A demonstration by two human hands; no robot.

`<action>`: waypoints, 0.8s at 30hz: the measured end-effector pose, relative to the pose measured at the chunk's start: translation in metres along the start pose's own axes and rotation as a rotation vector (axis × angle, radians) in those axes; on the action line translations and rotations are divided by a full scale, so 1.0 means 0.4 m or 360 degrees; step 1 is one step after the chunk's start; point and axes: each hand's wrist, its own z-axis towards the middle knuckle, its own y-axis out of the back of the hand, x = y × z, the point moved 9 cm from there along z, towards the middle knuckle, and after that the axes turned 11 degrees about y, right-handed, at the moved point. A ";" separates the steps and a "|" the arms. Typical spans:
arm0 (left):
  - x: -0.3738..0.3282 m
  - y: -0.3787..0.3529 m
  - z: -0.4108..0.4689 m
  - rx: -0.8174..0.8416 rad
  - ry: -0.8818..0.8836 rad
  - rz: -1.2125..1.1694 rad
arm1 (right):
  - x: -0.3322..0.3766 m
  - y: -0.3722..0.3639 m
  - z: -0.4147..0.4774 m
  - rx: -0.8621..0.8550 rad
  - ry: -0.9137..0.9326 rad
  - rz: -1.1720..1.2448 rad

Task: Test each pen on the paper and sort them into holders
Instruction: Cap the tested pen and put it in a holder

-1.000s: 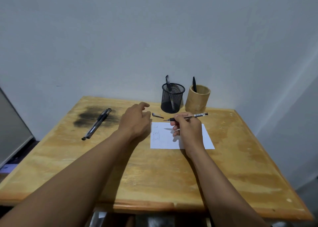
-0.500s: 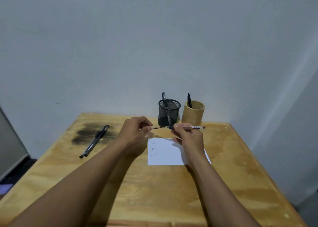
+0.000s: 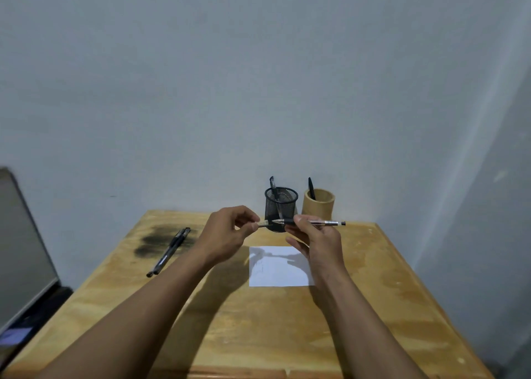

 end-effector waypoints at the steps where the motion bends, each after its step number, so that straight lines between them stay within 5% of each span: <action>1: -0.003 0.001 -0.003 0.0004 -0.0006 -0.0011 | 0.006 -0.003 0.000 0.0011 0.0007 0.0008; 24: 0.003 -0.048 -0.028 0.0171 0.0244 -0.0672 | -0.013 -0.033 -0.004 0.0189 -0.0143 0.0168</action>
